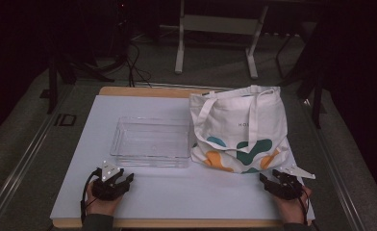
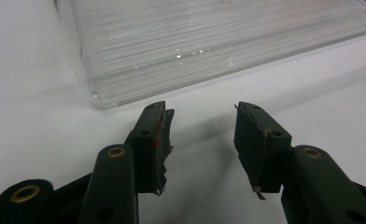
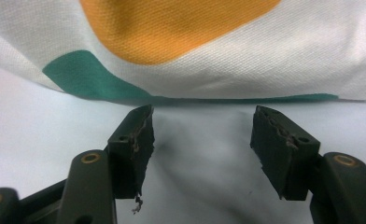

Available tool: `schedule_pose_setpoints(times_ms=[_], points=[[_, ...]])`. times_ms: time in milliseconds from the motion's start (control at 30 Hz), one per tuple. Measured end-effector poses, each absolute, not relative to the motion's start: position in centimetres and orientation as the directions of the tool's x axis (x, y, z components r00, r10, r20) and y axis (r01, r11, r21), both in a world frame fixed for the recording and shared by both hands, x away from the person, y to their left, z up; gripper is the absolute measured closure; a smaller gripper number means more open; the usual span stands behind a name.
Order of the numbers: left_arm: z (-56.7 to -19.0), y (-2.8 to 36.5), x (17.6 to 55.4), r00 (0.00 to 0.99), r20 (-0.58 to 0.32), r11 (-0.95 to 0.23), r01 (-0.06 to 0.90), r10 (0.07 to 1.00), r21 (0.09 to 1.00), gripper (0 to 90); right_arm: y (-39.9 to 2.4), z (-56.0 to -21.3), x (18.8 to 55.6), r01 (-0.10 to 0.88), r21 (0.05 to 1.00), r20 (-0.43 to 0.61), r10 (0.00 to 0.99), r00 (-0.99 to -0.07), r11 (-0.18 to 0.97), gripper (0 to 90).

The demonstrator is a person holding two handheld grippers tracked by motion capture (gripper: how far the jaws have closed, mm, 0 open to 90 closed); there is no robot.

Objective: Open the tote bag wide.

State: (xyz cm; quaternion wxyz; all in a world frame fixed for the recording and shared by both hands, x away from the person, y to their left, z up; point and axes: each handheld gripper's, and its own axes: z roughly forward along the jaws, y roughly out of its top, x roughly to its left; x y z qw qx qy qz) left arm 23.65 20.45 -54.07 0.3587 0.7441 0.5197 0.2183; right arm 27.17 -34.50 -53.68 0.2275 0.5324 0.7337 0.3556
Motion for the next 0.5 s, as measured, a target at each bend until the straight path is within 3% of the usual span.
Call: schedule_pose_setpoints(times_ms=[267, 500], points=[[-53.97, 19.7, 23.53, 0.426, -0.051, -0.236, 0.592, 0.903, 0.77, 59.0, -34.38, -53.68, 27.2, 0.622, 0.759, 0.04, 0.94, -0.34, 0.193, 42.0], [-53.32, 19.7, 23.26, 0.475, -0.119, -0.203, 0.571, 0.872, 0.796, 63.6, -34.74, -53.29, 27.04, 0.628, 0.759, 0.083, 0.931, -0.356, 0.173, 46.0]])
